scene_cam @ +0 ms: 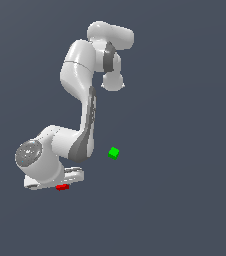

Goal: Stack the red cube on top of the green cube.

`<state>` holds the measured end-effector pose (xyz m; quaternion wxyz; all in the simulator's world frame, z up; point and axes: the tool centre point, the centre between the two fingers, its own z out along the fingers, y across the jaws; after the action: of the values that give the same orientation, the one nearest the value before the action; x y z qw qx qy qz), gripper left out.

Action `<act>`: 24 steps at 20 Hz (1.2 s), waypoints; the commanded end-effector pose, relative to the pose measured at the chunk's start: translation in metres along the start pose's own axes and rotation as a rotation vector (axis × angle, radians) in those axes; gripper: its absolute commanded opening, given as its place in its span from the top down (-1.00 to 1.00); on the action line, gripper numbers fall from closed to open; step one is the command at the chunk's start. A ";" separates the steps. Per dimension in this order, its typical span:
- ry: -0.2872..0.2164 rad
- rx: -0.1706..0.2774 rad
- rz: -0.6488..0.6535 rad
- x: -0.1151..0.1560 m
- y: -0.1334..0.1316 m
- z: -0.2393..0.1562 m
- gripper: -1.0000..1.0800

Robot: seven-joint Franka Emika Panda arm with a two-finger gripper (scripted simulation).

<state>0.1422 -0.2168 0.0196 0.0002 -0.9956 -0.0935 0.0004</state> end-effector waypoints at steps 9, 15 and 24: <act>0.001 0.000 0.000 0.000 0.000 0.000 1.00; 0.001 0.000 0.000 0.000 0.000 -0.009 1.00; 0.001 0.000 0.000 -0.001 -0.001 -0.060 1.00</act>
<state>0.1411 -0.2165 0.0685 0.0003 -0.9956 -0.0935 0.0007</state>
